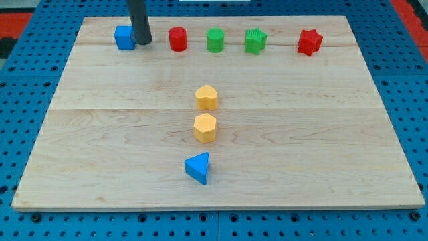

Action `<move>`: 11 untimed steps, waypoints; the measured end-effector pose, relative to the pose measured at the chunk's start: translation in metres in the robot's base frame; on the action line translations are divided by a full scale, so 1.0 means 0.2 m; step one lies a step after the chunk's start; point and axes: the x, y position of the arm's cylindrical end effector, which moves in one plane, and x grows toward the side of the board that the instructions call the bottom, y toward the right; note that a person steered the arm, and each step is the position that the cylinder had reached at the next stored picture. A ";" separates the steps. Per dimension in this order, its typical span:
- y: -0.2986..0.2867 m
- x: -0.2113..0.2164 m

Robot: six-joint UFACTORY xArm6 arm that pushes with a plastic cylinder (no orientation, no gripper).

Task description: Slide the yellow heart towards the left side of the board

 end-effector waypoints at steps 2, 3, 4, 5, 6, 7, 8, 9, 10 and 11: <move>-0.09 -0.01; 0.12 0.17; 0.17 0.29; 0.24 0.30; 0.52 0.41; 0.84 0.49; 1.04 0.61; 1.01 0.81; 0.76 0.85; 0.50 0.84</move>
